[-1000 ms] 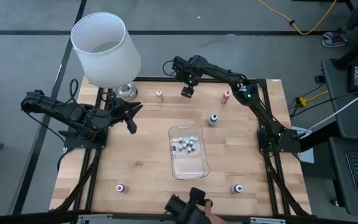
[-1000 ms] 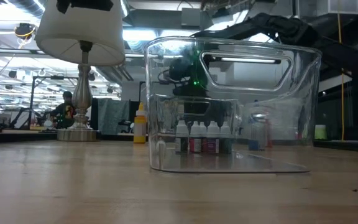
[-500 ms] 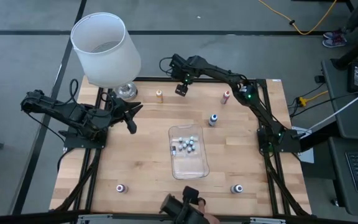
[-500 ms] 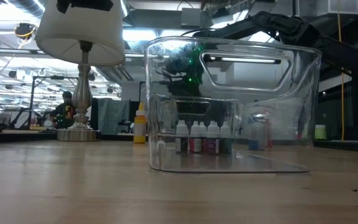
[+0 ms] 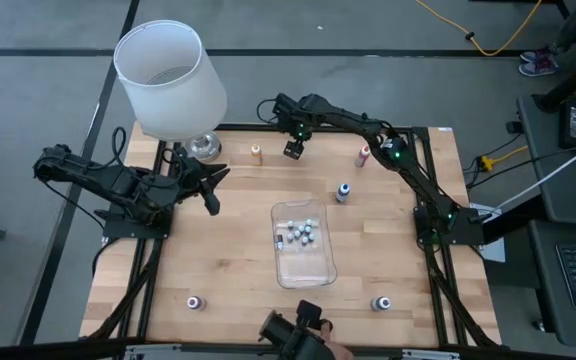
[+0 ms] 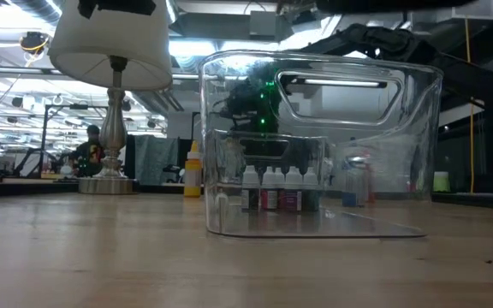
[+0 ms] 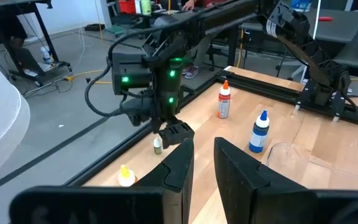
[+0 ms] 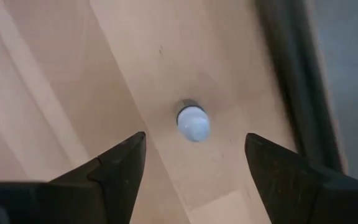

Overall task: Pick & Place food coloring
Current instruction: Put the small green food coloring bottle into the transparent container, then put the large pink food coloring bottle into the transparent container

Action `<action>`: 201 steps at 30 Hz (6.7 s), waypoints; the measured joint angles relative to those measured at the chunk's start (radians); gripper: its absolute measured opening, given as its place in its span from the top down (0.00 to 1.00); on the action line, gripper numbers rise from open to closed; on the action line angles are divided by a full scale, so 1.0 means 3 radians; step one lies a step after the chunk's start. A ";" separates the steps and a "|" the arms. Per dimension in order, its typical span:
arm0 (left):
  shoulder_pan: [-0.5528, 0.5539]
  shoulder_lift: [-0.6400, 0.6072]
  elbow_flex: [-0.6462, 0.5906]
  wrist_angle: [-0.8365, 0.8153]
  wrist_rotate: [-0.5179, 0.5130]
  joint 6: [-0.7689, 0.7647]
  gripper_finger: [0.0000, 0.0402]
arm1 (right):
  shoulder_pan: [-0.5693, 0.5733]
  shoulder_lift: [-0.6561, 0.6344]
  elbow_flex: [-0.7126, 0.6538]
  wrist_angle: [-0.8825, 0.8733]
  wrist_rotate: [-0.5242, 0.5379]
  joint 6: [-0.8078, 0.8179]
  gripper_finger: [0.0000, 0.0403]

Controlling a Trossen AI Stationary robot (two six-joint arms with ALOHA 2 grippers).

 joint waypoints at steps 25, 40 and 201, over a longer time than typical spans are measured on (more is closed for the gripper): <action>0.0000 0.0000 0.0000 0.0001 0.0014 -0.0004 0.85 | -0.0001 0.0067 0.0003 0.0144 0.0053 -0.0011 0.55; 0.0000 0.0000 0.0000 0.0001 0.0014 -0.0004 0.85 | -0.0001 0.0063 0.0003 0.0197 0.0046 -0.0041 0.87; -0.1160 0.0540 0.0766 -0.1345 0.1229 -0.1003 0.85 | 0.2327 -0.4216 -0.4183 0.1912 0.0823 0.0507 0.71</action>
